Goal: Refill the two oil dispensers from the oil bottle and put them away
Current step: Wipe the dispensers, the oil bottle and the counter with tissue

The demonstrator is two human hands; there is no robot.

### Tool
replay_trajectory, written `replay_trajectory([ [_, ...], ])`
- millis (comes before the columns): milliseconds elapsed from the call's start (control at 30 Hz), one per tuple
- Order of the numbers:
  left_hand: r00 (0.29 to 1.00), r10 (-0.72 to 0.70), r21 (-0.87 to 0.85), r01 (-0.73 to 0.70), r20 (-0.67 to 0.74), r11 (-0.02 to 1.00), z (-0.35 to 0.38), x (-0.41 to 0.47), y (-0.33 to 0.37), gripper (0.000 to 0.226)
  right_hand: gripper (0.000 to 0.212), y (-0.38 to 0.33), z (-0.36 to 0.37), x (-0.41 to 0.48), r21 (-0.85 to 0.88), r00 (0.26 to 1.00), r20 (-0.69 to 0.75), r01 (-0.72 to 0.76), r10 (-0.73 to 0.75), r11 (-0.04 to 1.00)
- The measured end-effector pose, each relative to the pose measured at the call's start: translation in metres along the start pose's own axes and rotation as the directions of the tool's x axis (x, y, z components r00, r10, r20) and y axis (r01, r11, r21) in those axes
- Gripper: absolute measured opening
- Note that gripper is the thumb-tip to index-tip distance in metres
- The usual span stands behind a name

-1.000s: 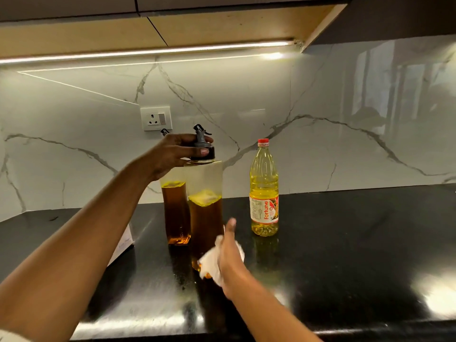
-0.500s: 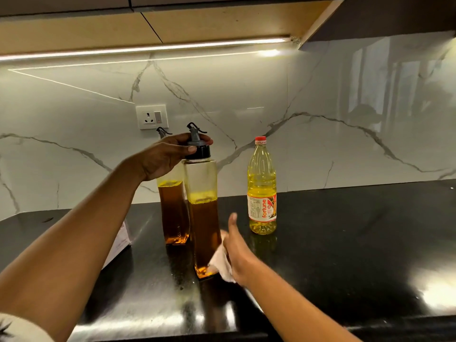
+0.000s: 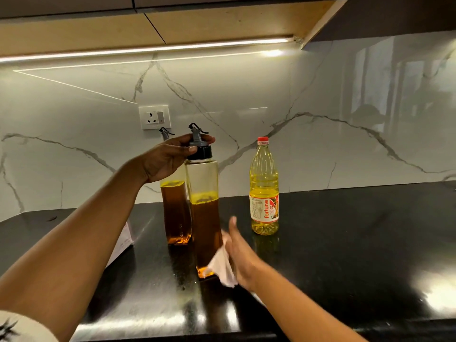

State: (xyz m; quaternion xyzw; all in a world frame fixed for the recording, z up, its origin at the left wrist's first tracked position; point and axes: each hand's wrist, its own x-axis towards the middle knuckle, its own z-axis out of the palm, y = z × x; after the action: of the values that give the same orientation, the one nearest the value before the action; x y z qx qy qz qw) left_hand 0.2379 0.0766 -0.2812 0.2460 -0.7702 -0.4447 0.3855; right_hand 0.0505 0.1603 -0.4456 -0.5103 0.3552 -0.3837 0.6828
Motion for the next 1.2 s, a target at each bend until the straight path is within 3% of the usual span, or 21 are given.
replay_trajectory([
  [100, 1.0, -0.008, -0.001, 0.008, 0.001, 1.0, 0.0, -0.001, 0.002, 0.066, 0.08, -0.007, -0.004, 0.012, 0.168, 1.0, -0.005, 0.008, -0.007, 0.986],
  [200, 1.0, -0.024, 0.022, 0.024, -0.003, 0.999, 0.0, -0.004, 0.005, 0.081, 0.078, -0.066, 0.012, 0.015, 0.251, 0.978, 0.021, 0.194, -0.206, 0.948],
  [300, 0.999, -0.04, -0.005, 0.04, -0.01, 0.999, -0.001, -0.008, 0.007, 0.084, 0.047, -0.101, 0.018, 0.011, 0.326, 0.938, 0.028, 0.317, -0.344, 0.891],
  [367, 0.999, -0.042, -0.015, 0.042, -0.002, 0.999, 0.0, -0.009, 0.008, 0.083, 0.033, -0.097, 0.008, 0.007, 0.204, 0.934, 0.065, 0.333, -0.352, 0.921],
  [467, 0.999, -0.041, -0.018, 0.041, 0.009, 0.999, 0.003, -0.006, 0.008, 0.083, 0.053, -0.071, -0.007, 0.012, -0.029, 0.928, 0.076, 0.368, -0.365, 0.929],
  [533, 0.999, -0.032, -0.031, 0.032, 0.007, 0.999, 0.005, -0.004, 0.008, 0.081, 0.05, -0.054, -0.012, 0.015, -0.166, 0.908, -0.011, 0.412, -0.419, 0.896],
  [633, 0.997, -0.016, -0.01, 0.015, -0.08, 1.0, 0.008, -0.004, 0.009, 0.055, 0.037, -0.044, -0.015, 0.016, -0.225, 0.865, -0.134, 0.448, -0.483, 0.865],
  [733, 0.978, -0.015, 0.167, 0.05, -0.208, 0.985, 0.021, -0.005, 0.015, 0.038, 0.029, -0.039, -0.011, 0.015, -0.228, 0.847, -0.184, 0.456, -0.498, 0.86],
  [800, 0.942, -0.003, 0.366, 0.133, -0.335, 0.921, 0.035, -0.005, 0.02, 0.035, 0.03, -0.036, -0.005, 0.014, -0.184, 0.854, -0.206, 0.445, -0.478, 0.876],
  [867, 0.841, 0.127, 0.538, 0.213, -0.526, 0.816, 0.047, -0.003, 0.018, 0.044, 0.025, -0.034, 0.0, 0.014, -0.141, 0.861, -0.221, 0.437, -0.458, 0.888],
  [933, 0.73, 0.282, 0.621, 0.242, -0.623, 0.745, 0.056, -0.003, 0.018, 0.044, 0.022, -0.032, 0.004, 0.013, -0.113, 0.867, -0.235, 0.425, -0.44, 0.898],
  [967, 0.707, 0.308, 0.63, 0.247, -0.637, 0.736, 0.058, -0.004, 0.019, 0.043, 0.022, -0.031, 0.006, 0.012, -0.108, 0.867, -0.244, 0.421, -0.435, 0.901],
  [1100, 0.768, 0.226, 0.575, 0.217, -0.599, 0.789, 0.053, -0.006, 0.026, 0.035, 0.029, -0.037, 0.012, 0.011, -0.065, 0.871, -0.247, 0.422, -0.424, 0.904],
  [1200, 0.824, 0.134, 0.469, 0.172, -0.55, 0.866, 0.048, -0.006, 0.032, 0.029, 0.037, -0.064, 0.024, 0.014, -0.097, 0.833, -0.226, 0.497, -0.505, 0.862],
])
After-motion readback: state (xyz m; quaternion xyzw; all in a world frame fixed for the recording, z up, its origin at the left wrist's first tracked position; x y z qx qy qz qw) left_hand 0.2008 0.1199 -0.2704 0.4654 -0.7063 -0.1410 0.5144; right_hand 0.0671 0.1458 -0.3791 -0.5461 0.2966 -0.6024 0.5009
